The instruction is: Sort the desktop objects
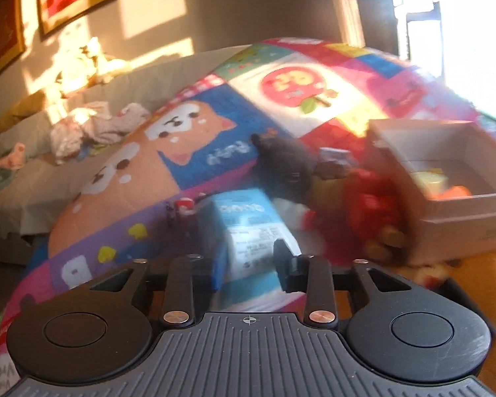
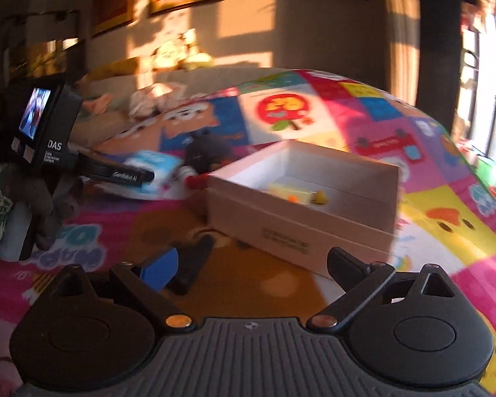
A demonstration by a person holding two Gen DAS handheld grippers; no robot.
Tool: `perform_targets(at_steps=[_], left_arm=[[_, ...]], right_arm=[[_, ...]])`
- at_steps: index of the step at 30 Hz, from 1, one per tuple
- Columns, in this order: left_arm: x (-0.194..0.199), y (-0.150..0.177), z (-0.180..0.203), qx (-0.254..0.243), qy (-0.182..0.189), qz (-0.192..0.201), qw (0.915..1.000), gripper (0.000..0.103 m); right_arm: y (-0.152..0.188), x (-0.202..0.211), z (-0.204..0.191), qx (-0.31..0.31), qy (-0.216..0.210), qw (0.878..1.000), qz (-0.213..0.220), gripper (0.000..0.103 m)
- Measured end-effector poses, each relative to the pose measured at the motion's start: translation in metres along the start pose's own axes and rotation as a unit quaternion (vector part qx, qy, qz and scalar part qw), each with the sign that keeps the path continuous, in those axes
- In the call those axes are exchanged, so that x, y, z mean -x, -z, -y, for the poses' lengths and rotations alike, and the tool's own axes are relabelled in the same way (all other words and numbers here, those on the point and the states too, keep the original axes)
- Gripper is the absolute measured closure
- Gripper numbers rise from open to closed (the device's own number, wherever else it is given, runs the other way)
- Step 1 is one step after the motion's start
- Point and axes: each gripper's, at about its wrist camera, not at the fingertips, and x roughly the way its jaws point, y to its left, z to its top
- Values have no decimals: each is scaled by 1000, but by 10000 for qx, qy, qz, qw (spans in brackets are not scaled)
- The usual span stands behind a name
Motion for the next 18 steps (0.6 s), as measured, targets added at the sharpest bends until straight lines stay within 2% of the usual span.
perform_targets(at_steps=[1, 3, 6, 7, 8, 9, 10, 12, 13, 15, 18], left_arm=[[8, 3, 0, 56, 237, -5, 9997, 75], [27, 13, 3, 64, 642, -43, 9979, 75], [45, 26, 8, 24, 901, -108, 9959, 71], [47, 27, 7, 103, 958, -127, 9953, 58], [49, 27, 5, 206, 1001, -116, 9947, 48], [50, 26, 2, 288, 1003, -48, 9945, 30], [50, 24, 1, 295, 959, 39, 9949, 20], [47, 19, -1, 188, 762, 195, 9967, 13], [44, 16, -3, 122, 700, 284, 9971, 6], [34, 8, -7, -42, 686, 429, 9967, 5], [8, -12, -19, -157, 592, 596, 9963, 3]], right_arm=[[-1, -3, -5, 41, -93, 9999, -52, 13], [-6, -15, -14, 112, -324, 9991, -256, 39], [-9, -37, -25, 136, -567, 9963, -626, 51], [-9, -44, -28, 157, -604, 9957, -686, 54], [-9, -51, -30, 189, -613, 9951, -754, 65], [-8, -56, -32, 222, -606, 9943, -852, 77], [-7, -60, -33, 266, -603, 9932, -963, 77], [-5, -59, -36, 473, -413, 9933, -971, 79], [-3, -57, -35, 635, -193, 9933, -945, 79], [0, -51, -28, 805, 285, 9926, -862, 78], [2, -39, -5, 359, 315, 9943, -957, 78]])
